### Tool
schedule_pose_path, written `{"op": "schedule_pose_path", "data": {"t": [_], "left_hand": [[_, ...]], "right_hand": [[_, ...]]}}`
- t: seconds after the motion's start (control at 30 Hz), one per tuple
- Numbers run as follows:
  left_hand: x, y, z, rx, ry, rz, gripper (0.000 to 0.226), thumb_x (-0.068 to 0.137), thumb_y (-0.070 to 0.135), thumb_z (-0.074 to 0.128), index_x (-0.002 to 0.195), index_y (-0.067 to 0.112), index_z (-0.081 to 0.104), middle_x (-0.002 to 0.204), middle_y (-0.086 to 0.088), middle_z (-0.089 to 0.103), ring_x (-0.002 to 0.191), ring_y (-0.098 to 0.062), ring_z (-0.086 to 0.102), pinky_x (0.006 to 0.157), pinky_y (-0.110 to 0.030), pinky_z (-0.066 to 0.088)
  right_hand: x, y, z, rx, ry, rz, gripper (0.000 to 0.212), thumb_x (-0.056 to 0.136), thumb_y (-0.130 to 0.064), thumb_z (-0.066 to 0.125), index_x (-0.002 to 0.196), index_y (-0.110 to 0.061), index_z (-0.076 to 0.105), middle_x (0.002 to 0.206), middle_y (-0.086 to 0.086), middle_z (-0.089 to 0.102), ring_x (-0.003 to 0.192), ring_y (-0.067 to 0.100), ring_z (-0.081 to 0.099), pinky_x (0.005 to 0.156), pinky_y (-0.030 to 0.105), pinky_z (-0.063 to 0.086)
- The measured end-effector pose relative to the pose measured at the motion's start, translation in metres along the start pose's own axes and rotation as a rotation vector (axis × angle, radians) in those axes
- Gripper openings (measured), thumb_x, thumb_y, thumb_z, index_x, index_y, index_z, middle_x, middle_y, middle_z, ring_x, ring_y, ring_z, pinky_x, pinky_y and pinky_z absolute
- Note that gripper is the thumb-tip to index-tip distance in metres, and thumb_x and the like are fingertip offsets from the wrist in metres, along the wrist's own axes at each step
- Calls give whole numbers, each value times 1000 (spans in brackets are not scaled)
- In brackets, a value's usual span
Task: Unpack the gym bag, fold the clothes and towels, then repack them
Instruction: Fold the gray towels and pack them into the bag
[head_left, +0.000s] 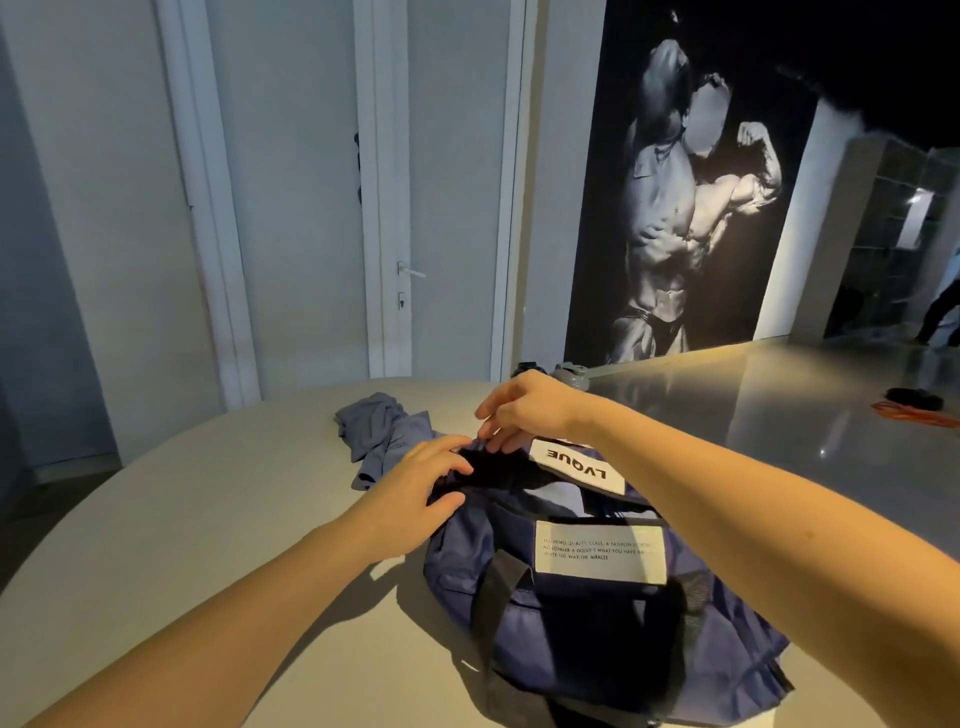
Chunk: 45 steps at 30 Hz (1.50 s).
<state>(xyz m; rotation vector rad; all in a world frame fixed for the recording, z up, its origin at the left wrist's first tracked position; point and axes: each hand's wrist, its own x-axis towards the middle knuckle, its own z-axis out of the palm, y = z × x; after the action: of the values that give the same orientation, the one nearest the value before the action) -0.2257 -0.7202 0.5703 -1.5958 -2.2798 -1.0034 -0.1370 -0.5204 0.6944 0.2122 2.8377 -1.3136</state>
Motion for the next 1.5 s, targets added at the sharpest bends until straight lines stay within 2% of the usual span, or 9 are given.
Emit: {"op": "schedule_pose_path", "data": {"t": [0.33, 0.5, 0.63, 0.9, 1.03, 1.1, 1.2, 1.3, 1.5], "left_hand": [[-25, -115, -23, 101, 68, -343, 11, 91, 10, 68, 101, 9, 72, 108, -6, 66, 105, -23, 60, 93, -36, 48], [-22, -178, -7, 98, 76, -575, 10, 95, 23, 65, 103, 19, 70, 111, 1, 61, 95, -22, 63, 84, -34, 50], [-7, -212, 11, 58, 96, -657, 18, 94, 27, 67, 111, 22, 64, 107, 1, 63, 90, -22, 63, 75, -32, 45], [21, -238, 39, 100, 27, -620, 37, 90, 30, 67, 125, 24, 58, 123, -3, 63, 105, -30, 64, 88, -46, 56], [25, -247, 47, 268, -35, -608, 24, 92, 34, 61, 112, 27, 71, 114, -6, 63, 94, -29, 63, 80, -45, 58], [25, -252, 50, 349, -80, -633, 30, 92, 38, 54, 114, 28, 71, 113, -7, 56, 97, -32, 58, 81, -46, 56], [27, -249, 50, 390, -183, -675, 25, 93, 33, 45, 102, 25, 66, 110, -7, 50, 101, -33, 52, 81, -46, 51], [30, -230, 37, 355, -257, -676, 12, 95, 28, 48, 90, 21, 57, 102, -6, 49, 96, -30, 52, 78, -40, 46], [36, -189, -7, 142, -120, -692, 20, 94, 32, 61, 104, 15, 62, 96, -5, 67, 82, -23, 64, 76, -36, 53]], "right_hand": [[112, -41, 92, -463, 73, 16, 24, 93, -1, 51, 107, 5, 69, 93, 24, 69, 76, 32, 59, 75, 40, 59], [165, -29, 127, -849, -17, 139, 31, 101, -13, 50, 70, -7, 48, 73, 7, 42, 78, 23, 44, 68, 24, 38], [208, -9, 146, -979, -124, 221, 15, 103, -27, 50, 99, -16, 60, 88, 1, 48, 70, 15, 40, 74, 28, 37], [240, 40, 169, -891, -188, 484, 24, 97, -31, 64, 86, -14, 50, 86, 6, 51, 71, 18, 49, 79, 31, 47], [239, 42, 159, -913, -212, 461, 27, 103, -22, 55, 80, -14, 44, 79, 7, 42, 73, 23, 49, 62, 26, 44], [236, 35, 151, -841, -180, 466, 23, 102, -23, 52, 82, -11, 52, 83, 10, 50, 86, 26, 54, 79, 30, 48], [231, 19, 132, -608, 6, 339, 22, 101, -24, 49, 98, -5, 58, 95, 12, 59, 86, 27, 52, 79, 31, 44], [219, 2, 107, -300, 340, 232, 23, 95, -28, 51, 82, -10, 53, 81, 8, 57, 69, 23, 53, 60, 31, 43], [185, -43, 77, -120, 629, -43, 22, 97, -30, 46, 97, -12, 58, 84, 4, 61, 76, 22, 59, 64, 34, 48]]}}
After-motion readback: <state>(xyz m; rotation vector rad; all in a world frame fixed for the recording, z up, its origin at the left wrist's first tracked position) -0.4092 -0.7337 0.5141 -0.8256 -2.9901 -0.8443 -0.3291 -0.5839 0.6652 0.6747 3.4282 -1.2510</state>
